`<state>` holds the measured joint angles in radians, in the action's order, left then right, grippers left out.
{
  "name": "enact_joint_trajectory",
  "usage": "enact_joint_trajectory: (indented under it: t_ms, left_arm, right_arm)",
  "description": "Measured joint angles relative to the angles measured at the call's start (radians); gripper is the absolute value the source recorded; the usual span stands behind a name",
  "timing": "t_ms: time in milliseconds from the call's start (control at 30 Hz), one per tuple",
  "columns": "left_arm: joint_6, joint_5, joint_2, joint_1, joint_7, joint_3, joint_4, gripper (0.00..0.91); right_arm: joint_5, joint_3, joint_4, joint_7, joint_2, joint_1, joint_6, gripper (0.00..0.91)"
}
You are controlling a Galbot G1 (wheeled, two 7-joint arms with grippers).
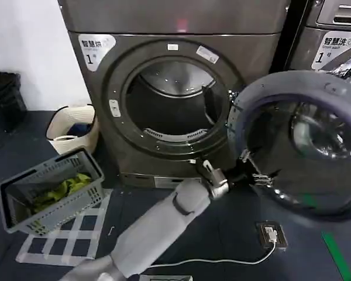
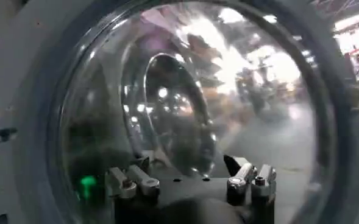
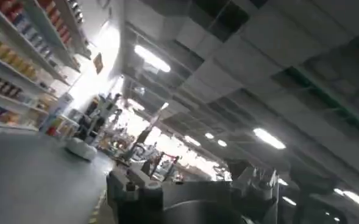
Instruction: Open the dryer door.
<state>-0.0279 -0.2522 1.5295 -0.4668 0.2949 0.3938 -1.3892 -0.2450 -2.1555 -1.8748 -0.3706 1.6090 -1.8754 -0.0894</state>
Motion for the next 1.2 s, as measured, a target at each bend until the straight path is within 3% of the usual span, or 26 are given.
enact_joint_trajectory:
  t_ms: [267,533,833,1033,1200]
  left_arm:
    - [0.069,-0.031,-0.03,-0.02,0.011,0.015,-0.052,0.907]
    - [0.261,-0.093,-0.209,-0.118,-0.022,-0.024,-0.336,0.907]
    - [0.522,-0.28,-0.518,-0.304,-0.24,-0.215,-0.699,0.907]
    - [0.646,-0.423,-0.731,-0.521,-0.385,-0.439,-0.838,0.907]
    - [0.766,-0.601,-0.855,-0.728,-0.588,-0.618,-0.91,0.907]
  right_arm:
    - [0.019,-0.028,0.063,0.01,0.0,-0.001,-0.001,0.907]
    - [-0.014,0.007,0.133,0.003,0.0,-0.029,-0.006,0.907]
    - [-0.093,0.063,0.186,0.046,-0.079,-0.054,-0.01,0.907]
    - [-0.164,0.119,0.177,0.067,-0.123,-0.045,0.0,0.907]
    - [-0.19,0.158,0.166,0.098,-0.144,-0.03,0.017,0.907]
